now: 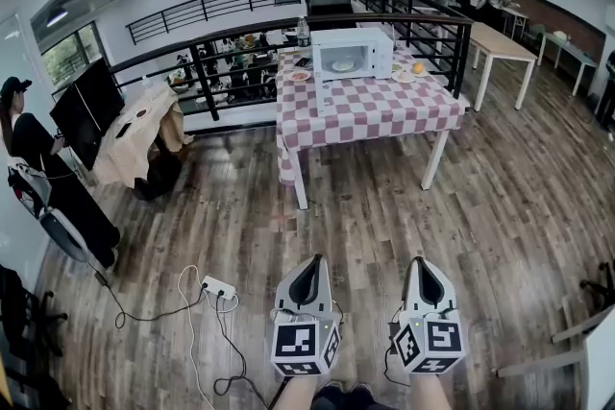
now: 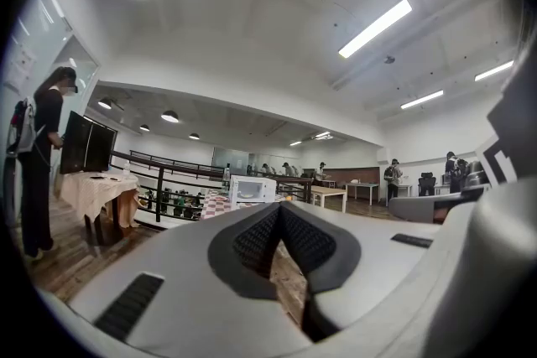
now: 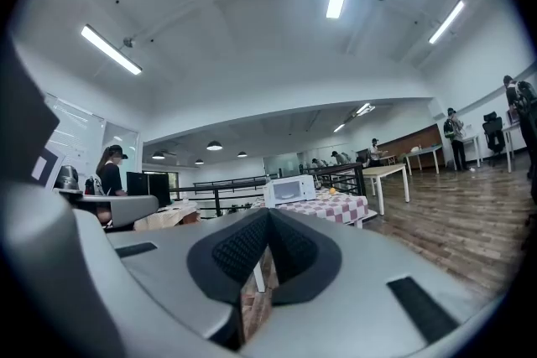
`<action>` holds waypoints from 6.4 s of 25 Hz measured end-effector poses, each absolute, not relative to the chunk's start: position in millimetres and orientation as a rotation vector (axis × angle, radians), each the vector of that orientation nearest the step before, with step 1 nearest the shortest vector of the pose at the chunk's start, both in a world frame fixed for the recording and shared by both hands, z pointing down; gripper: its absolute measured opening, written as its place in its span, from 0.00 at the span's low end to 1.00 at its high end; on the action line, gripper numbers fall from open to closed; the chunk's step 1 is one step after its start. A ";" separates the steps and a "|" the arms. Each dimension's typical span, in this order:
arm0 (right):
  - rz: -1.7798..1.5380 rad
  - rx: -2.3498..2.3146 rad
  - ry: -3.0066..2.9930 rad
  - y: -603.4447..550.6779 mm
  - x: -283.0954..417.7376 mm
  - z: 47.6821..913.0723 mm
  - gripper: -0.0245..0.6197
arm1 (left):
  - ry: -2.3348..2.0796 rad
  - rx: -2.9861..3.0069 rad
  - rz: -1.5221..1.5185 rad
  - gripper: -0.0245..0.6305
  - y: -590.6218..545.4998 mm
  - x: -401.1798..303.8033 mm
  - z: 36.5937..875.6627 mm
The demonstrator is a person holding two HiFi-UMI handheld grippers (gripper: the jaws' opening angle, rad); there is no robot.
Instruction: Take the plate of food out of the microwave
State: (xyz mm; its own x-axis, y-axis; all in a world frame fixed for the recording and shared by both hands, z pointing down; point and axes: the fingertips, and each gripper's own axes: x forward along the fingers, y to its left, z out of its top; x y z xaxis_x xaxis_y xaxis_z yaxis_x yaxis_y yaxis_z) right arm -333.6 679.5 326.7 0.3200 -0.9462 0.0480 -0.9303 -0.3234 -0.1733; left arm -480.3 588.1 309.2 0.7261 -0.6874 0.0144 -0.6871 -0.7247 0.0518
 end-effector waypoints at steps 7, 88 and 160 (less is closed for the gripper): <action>-0.248 -2.429 1.770 678.0 -308.0 335.2 0.02 | -1.137 2.853 0.001 0.05 591.0 -454.0 320.0; -0.443 -2.283 1.939 189.7 42.4 372.6 0.02 | -1.161 2.672 0.018 0.05 130.8 -91.4 360.9; -0.834 -2.116 1.978 -207.8 238.5 447.5 0.02 | -1.168 2.442 0.090 0.05 -248.1 122.0 429.8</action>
State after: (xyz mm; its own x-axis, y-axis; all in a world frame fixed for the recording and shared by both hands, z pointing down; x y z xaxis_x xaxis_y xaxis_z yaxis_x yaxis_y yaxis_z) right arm 238.5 -207.8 447.5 -0.0098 -0.9528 0.3035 -0.8825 -0.1344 -0.4506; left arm 122.0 -248.1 429.8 0.6433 -0.7276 0.2381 -0.7555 -0.5531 0.3510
